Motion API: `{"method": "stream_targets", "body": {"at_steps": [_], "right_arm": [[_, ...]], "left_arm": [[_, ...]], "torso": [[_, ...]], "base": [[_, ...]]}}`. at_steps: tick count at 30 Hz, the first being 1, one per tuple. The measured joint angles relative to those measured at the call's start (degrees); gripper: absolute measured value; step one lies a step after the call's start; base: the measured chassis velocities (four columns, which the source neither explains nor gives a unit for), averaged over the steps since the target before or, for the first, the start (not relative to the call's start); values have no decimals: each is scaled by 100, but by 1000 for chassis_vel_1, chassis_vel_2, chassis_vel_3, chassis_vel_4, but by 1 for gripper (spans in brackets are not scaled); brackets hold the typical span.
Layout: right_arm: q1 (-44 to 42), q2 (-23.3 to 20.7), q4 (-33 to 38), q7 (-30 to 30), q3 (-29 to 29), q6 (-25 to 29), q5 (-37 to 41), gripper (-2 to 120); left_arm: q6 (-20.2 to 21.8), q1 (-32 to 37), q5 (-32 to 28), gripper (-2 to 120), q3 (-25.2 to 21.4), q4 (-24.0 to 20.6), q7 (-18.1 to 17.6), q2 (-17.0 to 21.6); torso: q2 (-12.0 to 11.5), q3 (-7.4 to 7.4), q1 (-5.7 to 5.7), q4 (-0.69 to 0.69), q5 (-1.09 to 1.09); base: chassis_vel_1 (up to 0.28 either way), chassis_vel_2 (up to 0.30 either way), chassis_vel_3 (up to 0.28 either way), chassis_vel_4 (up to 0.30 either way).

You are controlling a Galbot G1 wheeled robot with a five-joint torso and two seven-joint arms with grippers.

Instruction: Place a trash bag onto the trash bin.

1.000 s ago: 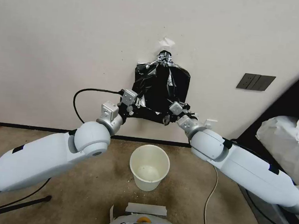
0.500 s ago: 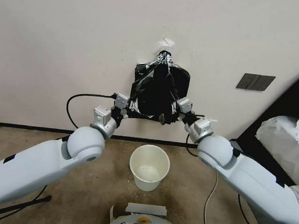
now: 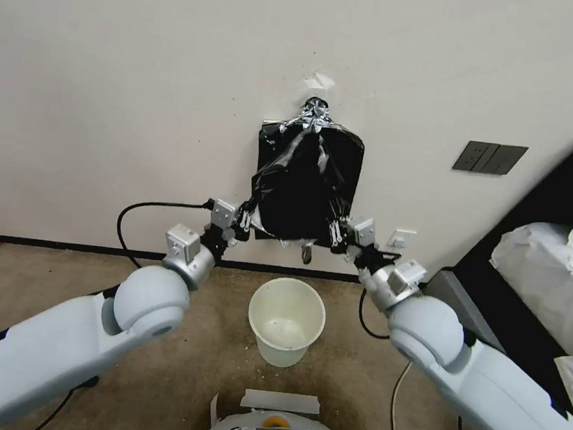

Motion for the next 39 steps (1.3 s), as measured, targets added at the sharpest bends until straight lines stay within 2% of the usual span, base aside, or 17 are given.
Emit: {"method": "stream_targets", "body": {"at_steps": [3,8,17,25,34,39], "right_arm": [[-353,92,206,27,139,-19,-3,0],[-863,307,288,31,238,-36,-13,0],[-1527,451,288,61,416,-162,34,0],[-1973,672,281,188,465,-276,106,0],[-2598,619,277,196,1008,-237,-184,0],[-2860,761,274,197,1030,-269,-212,0]], "left_arm": [[-43,459,151,0,-263,-123,49,-15],[-74,910,335,0,-348,-269,74,-72],[-83,1134,420,0,-336,-282,96,-208],[-68,1134,449,0,-109,-232,105,-361],[60,1153,718,0,475,40,44,-848],[82,1316,903,0,648,218,-12,-1029]], "torso": [[0,0,0,-1,-1],[0,0,0,-1,1],[0,0,0,-1,0],[0,0,0,-1,0],[0,0,0,-1,0],[0,0,0,-2,0]], "base": [[0,0,0,0],[0,0,0,0],[0,0,0,0],[0,0,0,0],[0,0,0,0],[0,0,0,0]]}}
